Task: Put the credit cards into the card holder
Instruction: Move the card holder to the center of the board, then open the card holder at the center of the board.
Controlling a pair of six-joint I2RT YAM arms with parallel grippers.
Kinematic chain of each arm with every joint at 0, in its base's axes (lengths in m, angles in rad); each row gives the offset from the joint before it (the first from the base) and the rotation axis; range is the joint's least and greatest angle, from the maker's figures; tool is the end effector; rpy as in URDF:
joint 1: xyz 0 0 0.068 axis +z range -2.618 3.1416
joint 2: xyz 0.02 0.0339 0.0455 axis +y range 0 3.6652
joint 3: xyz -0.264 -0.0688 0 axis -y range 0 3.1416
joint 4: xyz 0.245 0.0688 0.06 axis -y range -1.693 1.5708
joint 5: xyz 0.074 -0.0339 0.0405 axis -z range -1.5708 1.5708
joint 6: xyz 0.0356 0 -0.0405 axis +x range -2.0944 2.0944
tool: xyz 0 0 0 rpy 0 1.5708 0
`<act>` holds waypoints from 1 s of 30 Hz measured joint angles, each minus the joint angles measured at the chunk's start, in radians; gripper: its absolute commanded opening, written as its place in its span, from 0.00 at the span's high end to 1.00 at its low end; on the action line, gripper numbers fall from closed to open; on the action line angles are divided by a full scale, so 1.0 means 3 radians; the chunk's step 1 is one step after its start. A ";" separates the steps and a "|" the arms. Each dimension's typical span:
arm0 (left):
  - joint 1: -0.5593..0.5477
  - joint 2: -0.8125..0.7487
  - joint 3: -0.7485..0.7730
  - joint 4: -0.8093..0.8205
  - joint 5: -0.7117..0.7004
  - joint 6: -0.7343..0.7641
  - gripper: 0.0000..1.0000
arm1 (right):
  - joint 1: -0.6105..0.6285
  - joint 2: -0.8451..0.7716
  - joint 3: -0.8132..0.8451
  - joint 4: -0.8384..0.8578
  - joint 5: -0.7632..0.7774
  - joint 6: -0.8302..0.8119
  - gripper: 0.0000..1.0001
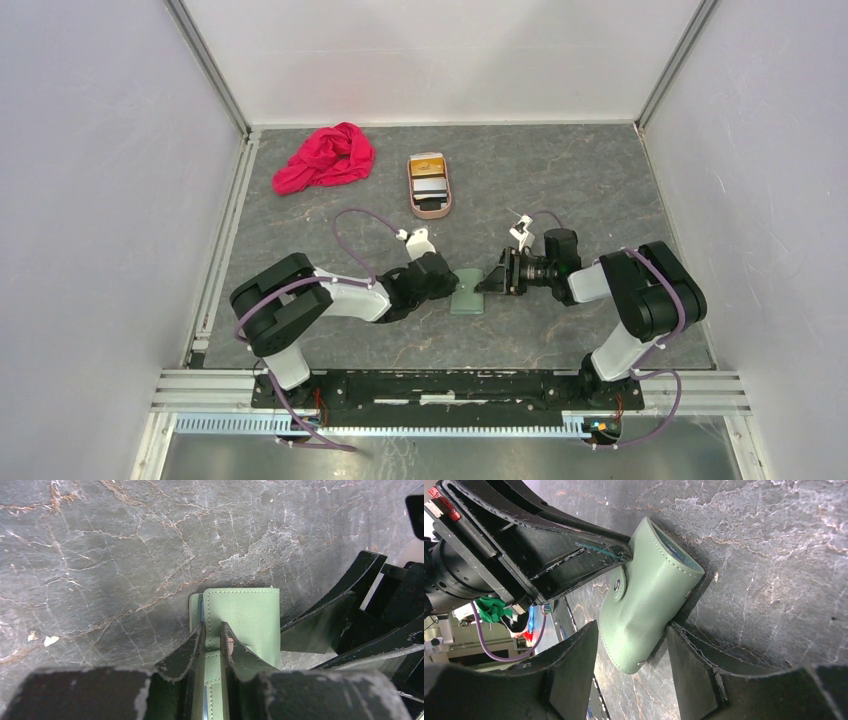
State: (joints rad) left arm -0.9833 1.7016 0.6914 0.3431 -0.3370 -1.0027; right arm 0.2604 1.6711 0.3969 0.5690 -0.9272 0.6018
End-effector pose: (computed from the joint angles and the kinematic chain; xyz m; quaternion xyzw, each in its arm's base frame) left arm 0.1872 -0.2599 0.1331 -0.0818 0.8861 -0.2782 0.3615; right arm 0.2323 0.0914 0.0976 -0.0469 0.8320 0.5256 0.1712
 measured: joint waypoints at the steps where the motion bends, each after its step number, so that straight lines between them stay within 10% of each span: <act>1: 0.0000 0.0024 -0.0013 0.0079 0.0013 -0.0011 0.89 | -0.0001 0.0000 0.0001 0.0000 -0.0006 0.0001 0.39; 20: 0.0017 0.0134 -0.0179 0.0633 0.0219 -0.0057 0.92 | -0.0090 0.0000 0.0160 -0.0487 0.0034 -0.0098 0.47; 30: 0.0013 0.0163 -0.0167 0.0673 0.0291 -0.0055 0.91 | -0.0145 -0.0027 0.0215 -0.0738 0.0127 -0.0294 0.72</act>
State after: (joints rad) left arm -0.9794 1.7504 0.6415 0.5449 -0.2497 -1.0191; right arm 0.2169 1.6630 0.4614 0.3477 -0.8890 0.5137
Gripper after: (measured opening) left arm 0.146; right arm 0.360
